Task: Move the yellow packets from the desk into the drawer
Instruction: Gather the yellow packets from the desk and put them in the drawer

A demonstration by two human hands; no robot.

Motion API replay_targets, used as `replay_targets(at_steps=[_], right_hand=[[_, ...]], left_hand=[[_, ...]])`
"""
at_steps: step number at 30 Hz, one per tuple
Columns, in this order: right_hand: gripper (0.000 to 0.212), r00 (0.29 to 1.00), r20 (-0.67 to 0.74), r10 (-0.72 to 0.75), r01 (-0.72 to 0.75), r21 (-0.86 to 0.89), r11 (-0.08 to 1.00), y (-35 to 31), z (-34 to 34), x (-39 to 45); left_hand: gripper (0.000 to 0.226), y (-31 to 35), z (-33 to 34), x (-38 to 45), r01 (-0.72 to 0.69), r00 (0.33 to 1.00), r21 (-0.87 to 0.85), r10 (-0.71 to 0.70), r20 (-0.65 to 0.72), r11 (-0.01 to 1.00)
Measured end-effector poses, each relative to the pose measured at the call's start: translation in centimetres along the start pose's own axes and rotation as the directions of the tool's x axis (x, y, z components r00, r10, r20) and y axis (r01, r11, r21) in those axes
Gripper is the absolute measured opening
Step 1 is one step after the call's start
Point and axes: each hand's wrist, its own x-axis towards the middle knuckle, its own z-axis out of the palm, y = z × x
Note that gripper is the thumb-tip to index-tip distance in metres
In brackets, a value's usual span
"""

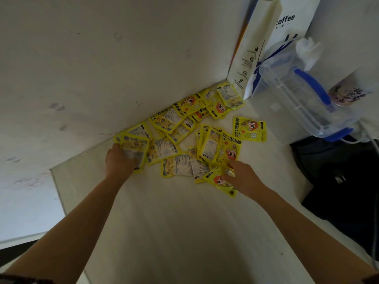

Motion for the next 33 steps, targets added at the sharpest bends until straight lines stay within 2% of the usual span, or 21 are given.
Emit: replay_targets(at_steps=[4, 7, 9, 12, 16, 21, 24, 27, 33], right_hand=[[0.037, 0.988, -0.074, 0.138, -0.109, 0.314, 0.943, -0.7, -0.4, 1.2], [0.019, 0.946, -0.059, 0.319, -0.208, 0.644, 0.736, -0.8, -1.3, 2.2], [0.021, 0.916, -0.060, 0.397, -0.245, 0.701, 0.670, -0.7, -1.6, 3.0], [0.032, 0.885, -0.087, 0.458, -0.259, 0.725, 0.638, -0.6, -1.6, 4.3], [0.058, 0.853, -0.137, 0.504, -0.309, 0.645, 0.699, -0.8, -1.1, 6.2], [0.045, 0.841, -0.166, 0.514, -0.361, 0.535, 0.764, -2.2, -1.1, 6.4], [0.045, 0.847, -0.169, 0.503, -0.376, 0.479, 0.793, -2.5, -0.7, 6.8], [0.047, 0.851, -0.164, 0.499, -0.384, 0.452, 0.805, -2.6, -0.7, 7.1], [0.052, 0.881, -0.159, 0.446, -0.344, 0.434, 0.833, -2.1, -1.0, 6.9]], left_hand=[[0.041, 1.3, -1.1, 2.3, -0.147, 0.989, 0.060, 0.148, -0.002, 0.987], [0.042, 1.9, -1.5, 4.3, -0.213, 0.977, 0.148, 0.210, 0.040, 0.966], [0.047, 2.2, -1.4, 5.3, -0.259, 0.965, 0.189, 0.246, 0.090, 0.947], [0.055, 2.2, -1.3, 6.3, -0.309, 0.946, 0.231, 0.273, 0.173, 0.923], [0.060, 1.9, -1.0, 6.5, -0.292, 0.946, 0.236, 0.243, 0.214, 0.927], [0.060, 1.7, -1.0, 5.9, -0.279, 0.950, 0.257, 0.228, 0.212, 0.925], [0.062, 1.4, -1.2, 5.3, -0.293, 0.948, 0.273, 0.241, 0.207, 0.916], [0.055, 1.0, -1.3, 4.5, -0.287, 0.949, 0.250, 0.239, 0.205, 0.925], [0.055, 0.9, -1.3, 2.1, -0.186, 0.978, 0.193, 0.163, 0.132, 0.963]])
